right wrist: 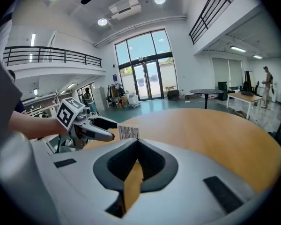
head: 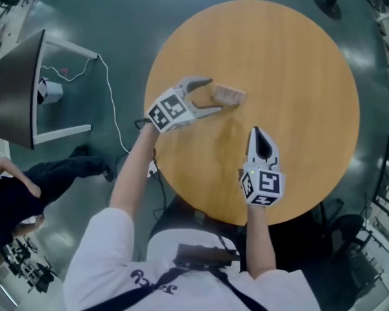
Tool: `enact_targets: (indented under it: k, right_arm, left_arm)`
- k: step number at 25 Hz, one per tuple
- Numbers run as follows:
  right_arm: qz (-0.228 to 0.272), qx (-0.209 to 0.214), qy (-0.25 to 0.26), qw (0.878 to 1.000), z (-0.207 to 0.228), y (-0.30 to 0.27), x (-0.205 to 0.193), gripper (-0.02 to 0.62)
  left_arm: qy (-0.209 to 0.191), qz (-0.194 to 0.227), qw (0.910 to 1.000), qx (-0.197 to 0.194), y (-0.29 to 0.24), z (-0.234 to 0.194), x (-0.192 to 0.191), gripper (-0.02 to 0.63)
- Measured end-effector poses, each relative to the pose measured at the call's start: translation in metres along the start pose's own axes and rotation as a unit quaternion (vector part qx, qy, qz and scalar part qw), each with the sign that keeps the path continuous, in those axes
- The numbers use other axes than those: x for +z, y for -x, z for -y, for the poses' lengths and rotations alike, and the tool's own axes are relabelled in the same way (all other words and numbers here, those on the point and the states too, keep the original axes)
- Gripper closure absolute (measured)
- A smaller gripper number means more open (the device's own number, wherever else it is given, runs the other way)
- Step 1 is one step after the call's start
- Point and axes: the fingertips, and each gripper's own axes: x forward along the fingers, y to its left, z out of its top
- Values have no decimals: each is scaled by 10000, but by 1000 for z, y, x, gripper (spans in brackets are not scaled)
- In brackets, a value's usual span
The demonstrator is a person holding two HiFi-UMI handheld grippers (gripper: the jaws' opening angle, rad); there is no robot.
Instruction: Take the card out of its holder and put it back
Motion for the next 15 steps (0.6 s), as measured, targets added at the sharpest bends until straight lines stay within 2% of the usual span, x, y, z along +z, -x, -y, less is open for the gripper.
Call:
enact_targets:
  k: [5,11,15]
  right_arm:
    - [-59,31,4,10000,0,-8,-3,575]
    - [-177,192,8,9997,-7,-9,-12,575]
    - [-116,56,-152,9998,-9,-8,-10,575]
  left_arm:
    - [-106,178,9987,-455,-19,-5,9,267]
    - [-210,243,9936,-1079,-38,9,16,290]
    - [-262,261,9886,-1460,-46,18,21,297]
